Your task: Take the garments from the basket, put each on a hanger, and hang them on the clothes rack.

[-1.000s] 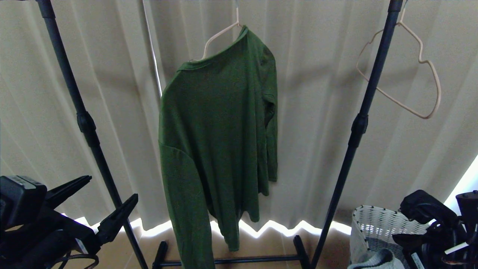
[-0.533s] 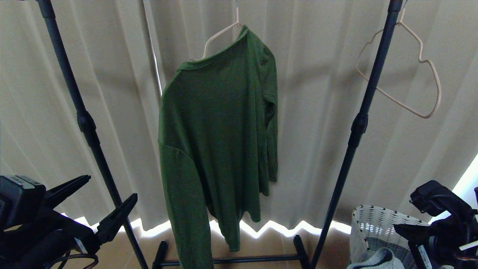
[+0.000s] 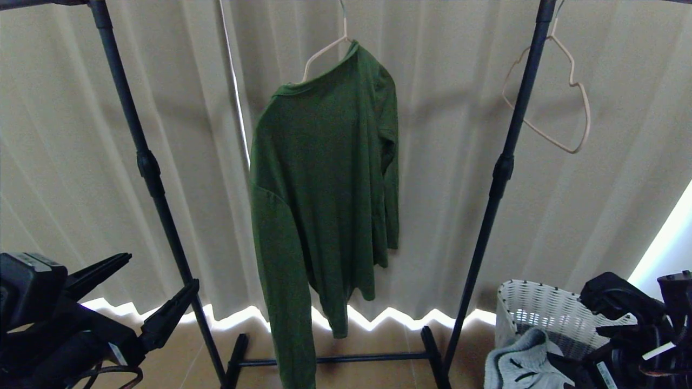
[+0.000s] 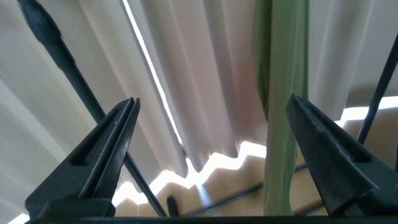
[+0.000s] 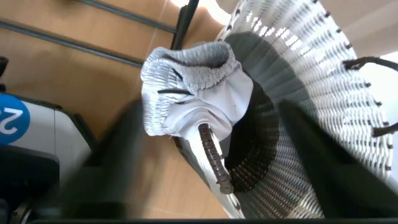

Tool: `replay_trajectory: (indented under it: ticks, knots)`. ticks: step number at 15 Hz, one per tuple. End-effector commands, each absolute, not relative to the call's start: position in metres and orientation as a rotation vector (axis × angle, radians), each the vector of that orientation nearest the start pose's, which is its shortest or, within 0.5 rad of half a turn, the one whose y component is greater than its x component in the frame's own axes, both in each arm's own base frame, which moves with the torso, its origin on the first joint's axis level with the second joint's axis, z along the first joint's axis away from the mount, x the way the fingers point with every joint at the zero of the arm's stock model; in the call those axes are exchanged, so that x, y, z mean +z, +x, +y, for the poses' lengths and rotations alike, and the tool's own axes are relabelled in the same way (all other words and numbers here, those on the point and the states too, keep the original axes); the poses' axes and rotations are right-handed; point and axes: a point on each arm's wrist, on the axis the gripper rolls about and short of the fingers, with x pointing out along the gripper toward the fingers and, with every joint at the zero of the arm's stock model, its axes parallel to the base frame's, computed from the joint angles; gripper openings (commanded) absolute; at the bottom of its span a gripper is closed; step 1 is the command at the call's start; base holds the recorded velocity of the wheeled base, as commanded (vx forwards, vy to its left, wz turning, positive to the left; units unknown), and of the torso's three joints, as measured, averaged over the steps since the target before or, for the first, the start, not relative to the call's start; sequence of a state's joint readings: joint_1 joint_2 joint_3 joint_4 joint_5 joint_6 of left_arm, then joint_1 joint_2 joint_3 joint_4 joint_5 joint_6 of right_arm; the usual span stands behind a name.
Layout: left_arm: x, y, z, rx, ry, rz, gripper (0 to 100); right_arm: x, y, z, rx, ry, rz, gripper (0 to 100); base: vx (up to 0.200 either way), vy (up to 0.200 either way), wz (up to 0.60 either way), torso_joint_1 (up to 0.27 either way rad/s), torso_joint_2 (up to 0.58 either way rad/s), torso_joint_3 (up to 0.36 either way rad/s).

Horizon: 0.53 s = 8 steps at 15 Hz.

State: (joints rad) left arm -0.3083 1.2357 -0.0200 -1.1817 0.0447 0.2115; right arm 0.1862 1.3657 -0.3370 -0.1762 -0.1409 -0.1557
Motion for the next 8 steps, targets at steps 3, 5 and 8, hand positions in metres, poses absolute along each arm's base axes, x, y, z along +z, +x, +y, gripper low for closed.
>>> replay_trajectory:
  ticks: [3, 5, 8]
  knots:
    - [0.142, 0.129, -0.040, -0.266, 0.216, 0.004, 100, 0.086, 0.198, 0.021, 0.055, -0.270, 0.961, 100, 0.000, 0.000, 0.00, 0.000, 0.00, 0.000]
    - [0.143, 0.129, -0.040, -0.266, 0.216, 0.002, 100, 0.073, 0.220, 0.015, 0.024, -0.259, 1.024, 100, 0.000, 0.000, 0.00, 0.000, 0.00, 0.000]
    - [0.142, 0.129, -0.040, -0.266, 0.216, 0.004, 100, 0.061, 0.240, 0.010, -0.008, -0.256, 1.067, 100, 0.000, 0.000, 0.00, 0.000, 0.00, 0.000]
